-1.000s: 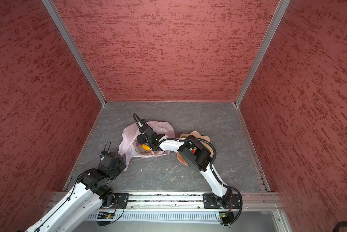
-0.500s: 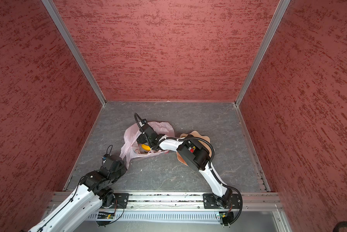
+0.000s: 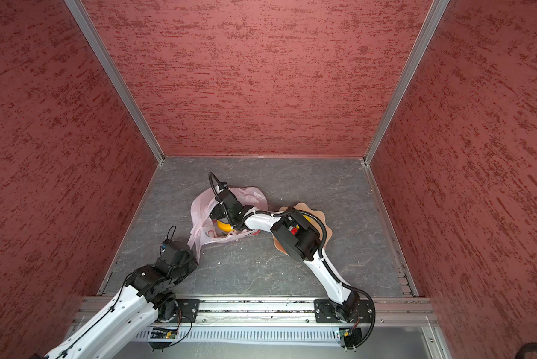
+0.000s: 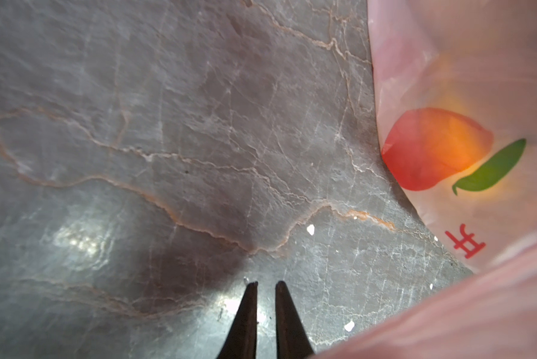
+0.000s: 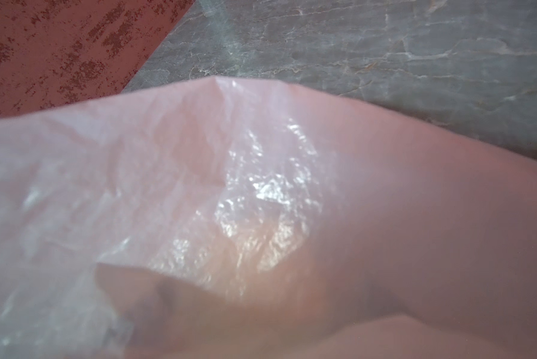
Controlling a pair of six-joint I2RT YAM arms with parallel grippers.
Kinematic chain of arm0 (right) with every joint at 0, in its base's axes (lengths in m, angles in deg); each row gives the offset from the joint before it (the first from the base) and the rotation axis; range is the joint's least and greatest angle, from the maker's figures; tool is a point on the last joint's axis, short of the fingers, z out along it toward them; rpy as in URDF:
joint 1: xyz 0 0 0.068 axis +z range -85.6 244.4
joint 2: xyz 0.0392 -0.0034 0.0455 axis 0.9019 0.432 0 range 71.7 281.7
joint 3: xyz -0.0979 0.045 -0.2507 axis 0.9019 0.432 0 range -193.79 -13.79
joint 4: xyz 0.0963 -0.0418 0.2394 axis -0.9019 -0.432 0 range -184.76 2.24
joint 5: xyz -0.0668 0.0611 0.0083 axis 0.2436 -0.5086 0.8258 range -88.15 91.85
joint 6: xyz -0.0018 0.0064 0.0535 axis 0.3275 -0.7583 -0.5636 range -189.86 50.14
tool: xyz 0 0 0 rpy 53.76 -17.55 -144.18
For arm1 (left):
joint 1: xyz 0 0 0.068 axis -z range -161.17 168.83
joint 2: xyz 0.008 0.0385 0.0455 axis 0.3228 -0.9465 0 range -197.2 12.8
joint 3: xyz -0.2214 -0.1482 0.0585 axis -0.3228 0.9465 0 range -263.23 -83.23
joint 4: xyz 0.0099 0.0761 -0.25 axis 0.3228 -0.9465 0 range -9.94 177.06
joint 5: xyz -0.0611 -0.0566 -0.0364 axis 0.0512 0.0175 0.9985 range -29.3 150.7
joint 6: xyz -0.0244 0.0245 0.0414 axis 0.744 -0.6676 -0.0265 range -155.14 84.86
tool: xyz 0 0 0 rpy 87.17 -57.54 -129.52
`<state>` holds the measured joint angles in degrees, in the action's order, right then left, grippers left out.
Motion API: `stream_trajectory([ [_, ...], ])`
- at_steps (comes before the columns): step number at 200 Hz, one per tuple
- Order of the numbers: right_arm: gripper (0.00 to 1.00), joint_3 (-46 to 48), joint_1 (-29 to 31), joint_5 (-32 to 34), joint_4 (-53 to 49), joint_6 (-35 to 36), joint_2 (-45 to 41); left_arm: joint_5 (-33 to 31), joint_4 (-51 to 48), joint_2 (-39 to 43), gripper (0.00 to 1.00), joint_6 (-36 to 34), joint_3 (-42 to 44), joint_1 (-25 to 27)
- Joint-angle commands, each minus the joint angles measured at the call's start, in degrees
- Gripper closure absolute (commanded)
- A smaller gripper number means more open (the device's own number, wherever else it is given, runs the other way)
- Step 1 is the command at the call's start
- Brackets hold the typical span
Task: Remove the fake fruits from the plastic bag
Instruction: 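Push the right gripper deeper into the bag and close on the cream fruit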
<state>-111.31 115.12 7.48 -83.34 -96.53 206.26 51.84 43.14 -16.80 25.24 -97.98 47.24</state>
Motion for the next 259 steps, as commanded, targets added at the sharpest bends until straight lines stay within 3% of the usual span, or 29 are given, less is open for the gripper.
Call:
stream_trajectory([
  [1,0.06,-2.9,-0.7,0.5,-0.6,-2.5,1.9,0.1,-0.8,0.2,0.86,1.3,0.4,1.4],
  [65,0.07,-8.5,-1.0,2.7,-4.5,-5.2,5.2,-1.7,1.1,-1.0,0.86,5.7,1.4,7.5],
  [148,0.16,-11.7,-1.2,4.7,-7.8,-6.9,7.5,-4.9,0.7,-1.3,0.87,9.6,1.4,13.2],
  [259,0.44,-5.2,-1.7,2.3,-3.1,-6.5,3.9,-8.1,-2.1,0.7,0.87,11.7,-0.2,14.2],
])
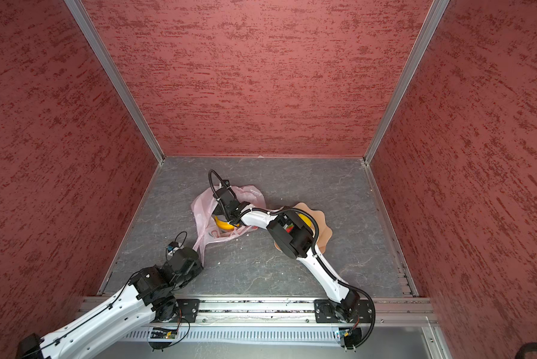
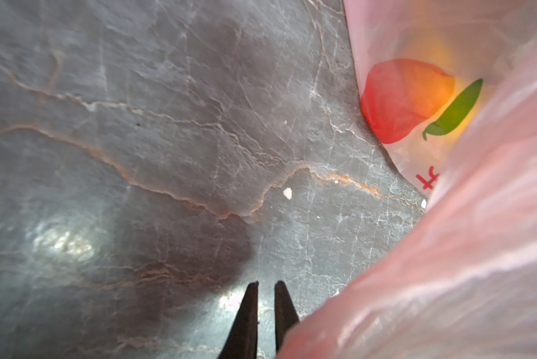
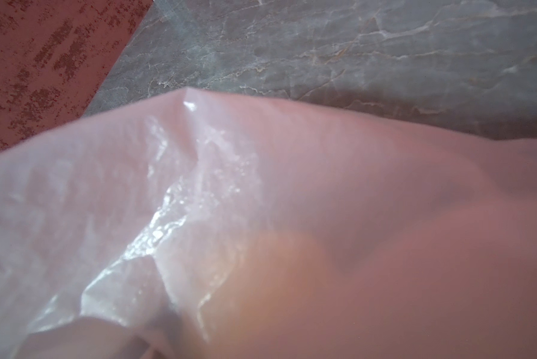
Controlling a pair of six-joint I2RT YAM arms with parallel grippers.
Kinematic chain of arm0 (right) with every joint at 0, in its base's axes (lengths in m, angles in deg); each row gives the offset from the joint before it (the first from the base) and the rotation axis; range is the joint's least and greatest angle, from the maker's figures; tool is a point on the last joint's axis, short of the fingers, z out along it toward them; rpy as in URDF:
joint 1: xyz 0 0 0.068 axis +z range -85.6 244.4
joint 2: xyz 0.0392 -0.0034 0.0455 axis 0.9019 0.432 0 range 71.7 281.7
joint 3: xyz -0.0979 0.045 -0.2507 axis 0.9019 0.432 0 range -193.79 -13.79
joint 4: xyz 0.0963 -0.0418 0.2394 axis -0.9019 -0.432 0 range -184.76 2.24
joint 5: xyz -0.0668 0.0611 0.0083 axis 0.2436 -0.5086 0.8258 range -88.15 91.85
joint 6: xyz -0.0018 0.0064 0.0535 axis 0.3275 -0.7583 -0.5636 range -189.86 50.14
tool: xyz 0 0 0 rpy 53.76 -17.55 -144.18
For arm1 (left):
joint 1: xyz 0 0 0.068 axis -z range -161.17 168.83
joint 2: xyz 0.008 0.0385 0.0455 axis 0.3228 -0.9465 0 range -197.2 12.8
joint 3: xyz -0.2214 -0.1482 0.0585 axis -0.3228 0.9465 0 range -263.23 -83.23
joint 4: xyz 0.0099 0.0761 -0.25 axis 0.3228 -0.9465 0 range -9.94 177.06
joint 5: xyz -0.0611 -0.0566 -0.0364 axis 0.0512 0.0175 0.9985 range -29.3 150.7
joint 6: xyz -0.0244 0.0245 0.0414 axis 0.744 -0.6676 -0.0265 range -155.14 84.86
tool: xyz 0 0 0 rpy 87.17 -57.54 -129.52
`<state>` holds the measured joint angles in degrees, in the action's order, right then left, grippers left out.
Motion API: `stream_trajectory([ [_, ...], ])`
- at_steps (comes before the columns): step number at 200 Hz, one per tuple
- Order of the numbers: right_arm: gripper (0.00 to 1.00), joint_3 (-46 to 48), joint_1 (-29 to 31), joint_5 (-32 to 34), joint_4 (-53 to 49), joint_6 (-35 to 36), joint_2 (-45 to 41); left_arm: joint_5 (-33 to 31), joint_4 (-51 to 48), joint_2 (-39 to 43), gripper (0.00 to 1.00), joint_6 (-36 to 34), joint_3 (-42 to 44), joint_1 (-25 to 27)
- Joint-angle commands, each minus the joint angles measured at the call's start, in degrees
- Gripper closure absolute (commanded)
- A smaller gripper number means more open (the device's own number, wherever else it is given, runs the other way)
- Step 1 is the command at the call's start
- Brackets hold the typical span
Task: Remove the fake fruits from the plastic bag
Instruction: 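Push the right gripper deeper into the bag and close on the cream fruit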
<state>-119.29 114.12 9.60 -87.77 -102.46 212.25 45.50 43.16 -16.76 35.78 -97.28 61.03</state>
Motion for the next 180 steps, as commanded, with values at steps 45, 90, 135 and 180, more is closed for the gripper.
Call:
stream_trajectory([
  [45,0.51,7.7,-0.6,-0.2,3.4,0.2,-5.5,-3.7,-2.3,0.6,0.87,1.3,-2.2,0.5],
  [90,0.56,11.7,-0.6,-1.4,4.5,0.3,-8.5,-5.4,-3.1,1.2,0.87,1.5,-3.5,0.7],
  [135,0.58,17.0,-0.5,-3.8,4.6,2.2,-14.1,-7.9,-2.6,-0.1,0.86,1.4,-5.5,0.6],
  [180,0.6,22.2,0.1,-5.8,2.0,5.2,-21.0,-10.1,-1.0,-3.9,0.85,-0.7,-8.2,0.4],
])
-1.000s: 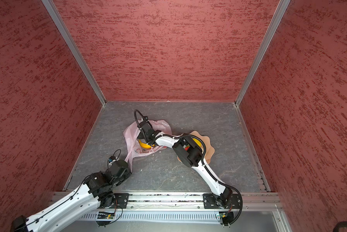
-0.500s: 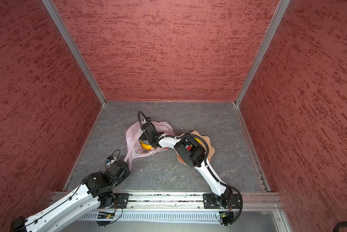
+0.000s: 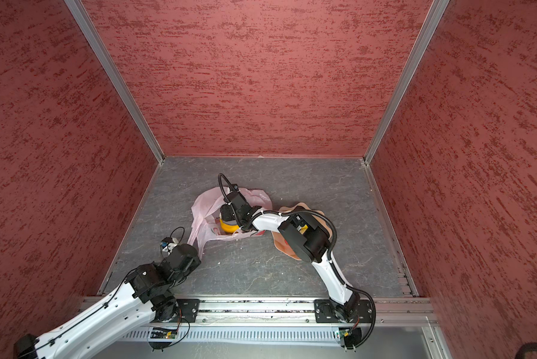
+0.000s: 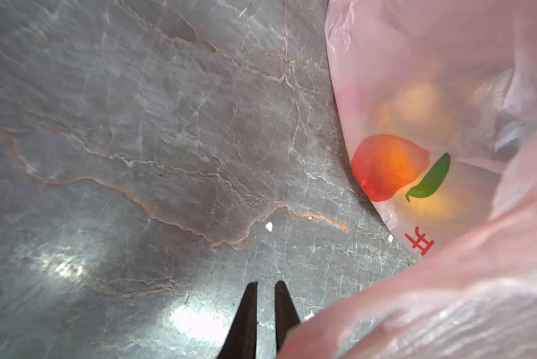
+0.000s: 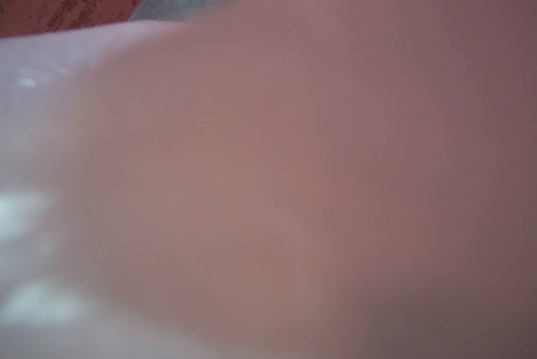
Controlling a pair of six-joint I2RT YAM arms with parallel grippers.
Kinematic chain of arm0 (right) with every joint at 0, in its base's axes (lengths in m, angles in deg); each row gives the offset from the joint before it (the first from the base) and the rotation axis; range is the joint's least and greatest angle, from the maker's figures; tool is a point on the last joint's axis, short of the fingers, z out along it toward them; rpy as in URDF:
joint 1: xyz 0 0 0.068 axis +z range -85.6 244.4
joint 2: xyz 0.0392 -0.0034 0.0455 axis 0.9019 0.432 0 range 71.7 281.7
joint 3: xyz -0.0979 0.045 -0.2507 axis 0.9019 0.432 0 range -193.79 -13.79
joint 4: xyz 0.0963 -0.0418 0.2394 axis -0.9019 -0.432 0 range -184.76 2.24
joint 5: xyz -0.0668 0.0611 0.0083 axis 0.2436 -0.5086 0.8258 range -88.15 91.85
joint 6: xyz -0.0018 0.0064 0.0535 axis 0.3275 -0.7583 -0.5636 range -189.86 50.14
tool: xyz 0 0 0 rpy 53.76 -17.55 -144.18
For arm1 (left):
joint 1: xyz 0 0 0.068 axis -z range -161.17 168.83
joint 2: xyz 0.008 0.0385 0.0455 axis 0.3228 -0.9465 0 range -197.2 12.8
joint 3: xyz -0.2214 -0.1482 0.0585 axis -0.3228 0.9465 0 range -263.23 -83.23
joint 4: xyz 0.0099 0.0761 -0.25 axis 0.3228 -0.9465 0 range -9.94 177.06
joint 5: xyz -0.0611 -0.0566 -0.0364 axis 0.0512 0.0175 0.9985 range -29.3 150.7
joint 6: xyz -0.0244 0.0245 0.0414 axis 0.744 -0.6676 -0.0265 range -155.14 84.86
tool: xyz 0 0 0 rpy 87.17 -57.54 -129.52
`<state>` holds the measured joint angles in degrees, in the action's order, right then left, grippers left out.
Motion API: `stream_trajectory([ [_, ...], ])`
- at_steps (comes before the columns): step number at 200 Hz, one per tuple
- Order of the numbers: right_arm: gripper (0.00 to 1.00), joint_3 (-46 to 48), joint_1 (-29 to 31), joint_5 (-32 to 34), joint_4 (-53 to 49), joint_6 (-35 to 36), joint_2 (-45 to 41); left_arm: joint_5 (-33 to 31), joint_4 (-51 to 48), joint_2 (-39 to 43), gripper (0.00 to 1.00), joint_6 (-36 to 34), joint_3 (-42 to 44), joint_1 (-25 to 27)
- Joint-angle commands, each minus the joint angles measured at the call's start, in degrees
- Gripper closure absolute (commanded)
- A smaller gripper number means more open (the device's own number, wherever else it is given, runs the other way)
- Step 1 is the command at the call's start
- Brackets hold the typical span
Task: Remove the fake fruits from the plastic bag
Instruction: 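Push the right gripper deeper into the bag and close on the cream fruit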
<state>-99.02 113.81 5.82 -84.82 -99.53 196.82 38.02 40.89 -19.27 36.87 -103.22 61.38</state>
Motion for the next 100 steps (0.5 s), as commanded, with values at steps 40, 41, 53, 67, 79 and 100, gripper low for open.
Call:
stream_trajectory([
  [40,0.6,6.8,0.8,-3.9,-2.7,4.9,-11.9,-4.3,2.9,-5.1,0.85,-5.6,-6.6,-1.3],
  [41,0.6,6.9,0.8,-4.0,-2.7,4.9,-12.1,-4.3,2.9,-5.2,0.85,-5.8,-6.7,-1.4],
  [53,0.6,7.9,0.9,-4.8,-3.4,5.7,-13.8,-4.7,3.2,-6.1,0.85,-7.0,-8.2,-1.8],
  [67,0.6,8.6,1.0,-6.2,-4.5,6.7,-15.3,-5.4,3.4,-6.8,0.85,-8.4,-9.8,-2.1],
  [79,0.6,8.9,1.1,-7.0,-5.5,7.5,-16.5,-5.9,3.4,-7.3,0.85,-9.4,-11.2,-2.2],
  [100,0.6,9.5,1.2,-8.6,-7.1,8.8,-18.1,-7.3,2.6,-7.6,0.85,-10.8,-13.8,-2.4],
])
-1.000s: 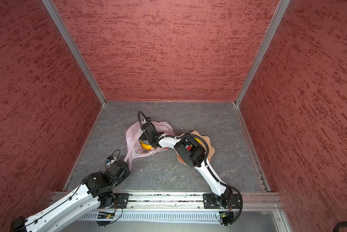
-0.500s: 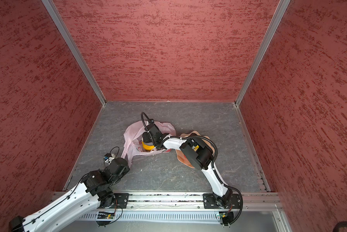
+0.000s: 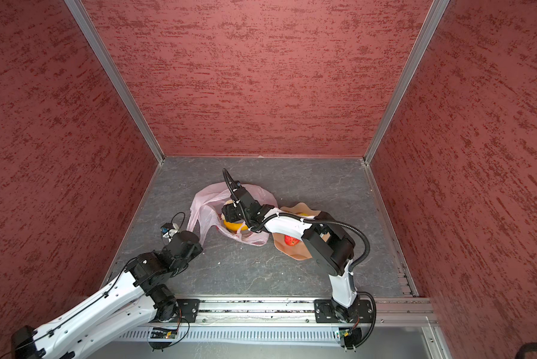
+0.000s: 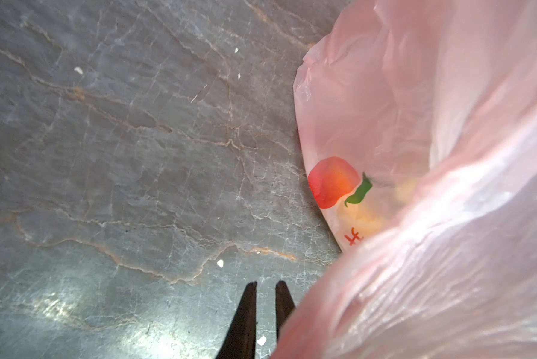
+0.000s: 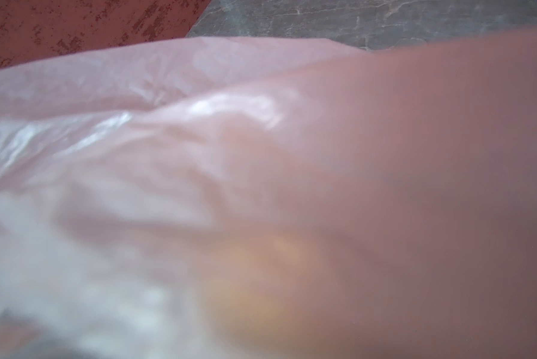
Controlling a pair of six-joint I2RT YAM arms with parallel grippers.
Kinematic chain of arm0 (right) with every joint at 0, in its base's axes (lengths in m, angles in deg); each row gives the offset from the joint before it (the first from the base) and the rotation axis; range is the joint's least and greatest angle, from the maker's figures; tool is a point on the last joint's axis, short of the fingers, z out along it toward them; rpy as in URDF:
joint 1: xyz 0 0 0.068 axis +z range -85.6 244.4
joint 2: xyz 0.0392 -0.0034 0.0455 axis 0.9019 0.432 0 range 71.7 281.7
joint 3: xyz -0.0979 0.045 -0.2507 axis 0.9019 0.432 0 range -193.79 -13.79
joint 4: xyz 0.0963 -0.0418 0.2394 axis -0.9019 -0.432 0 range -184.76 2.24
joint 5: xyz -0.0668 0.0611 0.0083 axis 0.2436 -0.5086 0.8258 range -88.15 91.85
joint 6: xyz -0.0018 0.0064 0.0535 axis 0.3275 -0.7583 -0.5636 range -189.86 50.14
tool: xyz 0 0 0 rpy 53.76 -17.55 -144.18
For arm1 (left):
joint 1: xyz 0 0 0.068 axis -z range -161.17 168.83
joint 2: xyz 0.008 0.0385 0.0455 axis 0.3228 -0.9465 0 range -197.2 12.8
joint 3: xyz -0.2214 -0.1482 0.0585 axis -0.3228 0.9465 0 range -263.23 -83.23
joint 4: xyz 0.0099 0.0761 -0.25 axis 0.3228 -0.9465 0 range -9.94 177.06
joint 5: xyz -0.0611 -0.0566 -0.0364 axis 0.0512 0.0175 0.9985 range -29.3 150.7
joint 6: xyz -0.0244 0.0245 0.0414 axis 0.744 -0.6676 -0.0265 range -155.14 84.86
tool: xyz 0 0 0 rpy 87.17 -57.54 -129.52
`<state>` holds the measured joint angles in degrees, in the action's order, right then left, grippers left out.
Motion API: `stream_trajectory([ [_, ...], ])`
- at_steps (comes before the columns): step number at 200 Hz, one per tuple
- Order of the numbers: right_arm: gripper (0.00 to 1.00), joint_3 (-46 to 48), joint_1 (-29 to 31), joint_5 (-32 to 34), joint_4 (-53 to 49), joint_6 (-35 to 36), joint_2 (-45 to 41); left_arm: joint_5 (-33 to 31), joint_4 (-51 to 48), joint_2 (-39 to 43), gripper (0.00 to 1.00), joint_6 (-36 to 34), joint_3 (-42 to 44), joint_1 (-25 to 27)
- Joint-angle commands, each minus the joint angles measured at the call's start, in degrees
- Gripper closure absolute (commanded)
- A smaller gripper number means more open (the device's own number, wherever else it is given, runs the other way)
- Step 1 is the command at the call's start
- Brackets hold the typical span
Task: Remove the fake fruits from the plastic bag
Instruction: 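Push the right gripper deeper into the bag and close on the cream fruit, then lift the cream fruit up out of the bag with the right gripper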
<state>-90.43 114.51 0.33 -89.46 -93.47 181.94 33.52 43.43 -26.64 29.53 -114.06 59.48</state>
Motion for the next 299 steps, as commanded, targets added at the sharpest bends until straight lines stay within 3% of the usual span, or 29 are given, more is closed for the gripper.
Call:
stream_trajectory([
  [1,0.6,1.0,0.5,-3.2,-2.6,2.8,-3.3,-2.9,0.1,-0.2,0.85,-3.5,-3.0,-0.5],
  [75,0.61,2.7,0.6,-6.9,-5.7,5.8,-8.6,-6.1,-3.2,1.0,0.85,-6.1,-7.7,-0.8],
  [199,0.61,-5.4,0.4,-9.3,-14.4,11.2,-14.4,-7.0,-5.5,3.2,0.85,-5.1,-6.8,-1.3],
  [261,0.61,-9.5,-0.2,-6.9,-17.8,12.6,-18.5,-7.3,-7.1,5.6,0.84,-4.3,-5.7,-1.3],
  [299,0.61,-10.7,-3.5,-3.2,-20.3,12.9,-21.6,-7.3,-7.8,6.6,0.84,-4.3,-5.3,-1.4],
])
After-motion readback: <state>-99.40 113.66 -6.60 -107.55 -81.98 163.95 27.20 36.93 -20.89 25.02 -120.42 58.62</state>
